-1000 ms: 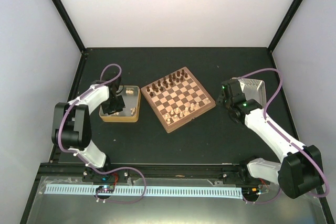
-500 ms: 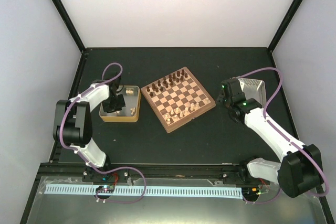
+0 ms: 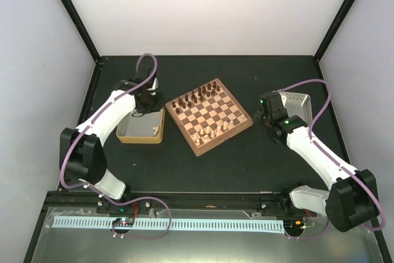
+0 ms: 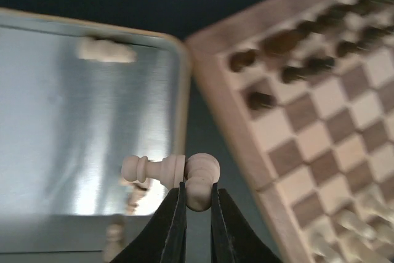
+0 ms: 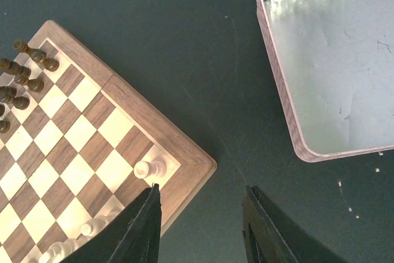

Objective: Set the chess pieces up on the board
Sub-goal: Pick up the chess piece from the storage box.

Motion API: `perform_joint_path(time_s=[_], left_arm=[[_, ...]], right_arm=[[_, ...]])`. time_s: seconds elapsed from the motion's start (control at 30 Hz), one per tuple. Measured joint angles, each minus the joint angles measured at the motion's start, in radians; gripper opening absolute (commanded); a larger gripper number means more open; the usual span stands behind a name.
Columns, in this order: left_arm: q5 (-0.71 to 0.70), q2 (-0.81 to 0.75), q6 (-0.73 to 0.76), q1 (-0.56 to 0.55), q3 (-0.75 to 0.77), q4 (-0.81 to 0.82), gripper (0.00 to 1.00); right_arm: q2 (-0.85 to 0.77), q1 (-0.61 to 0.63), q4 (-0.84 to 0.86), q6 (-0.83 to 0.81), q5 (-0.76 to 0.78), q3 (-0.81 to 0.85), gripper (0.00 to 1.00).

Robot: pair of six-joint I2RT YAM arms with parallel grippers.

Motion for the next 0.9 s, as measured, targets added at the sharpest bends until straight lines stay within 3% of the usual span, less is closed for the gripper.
perform_joint_path(time_s=[0.2, 0.43, 0.73, 0.9], left_arm=[[0.081, 0.062, 0.001, -0.145, 0.086, 0.010, 0.09], [0.121, 0.270, 0.022, -0.267, 0.248, 0.008, 0.09], [0.157, 0.391, 0.054, -0.314, 0.328, -0.016, 0.09], [0.203, 0.391, 0.063, -0.313, 0.378, -0.035, 0.09]], right_arm=[[0.000, 0.000, 0.006, 0.000, -0.005, 0.000, 0.38], [-0.015, 0.000, 0.012, -0.002, -0.014, -0.001, 0.38], [-0.002, 0.000, 0.034, -0.041, -0.094, -0.001, 0.39], [0.064, 0.000, 0.122, -0.109, -0.286, 0.002, 0.41]])
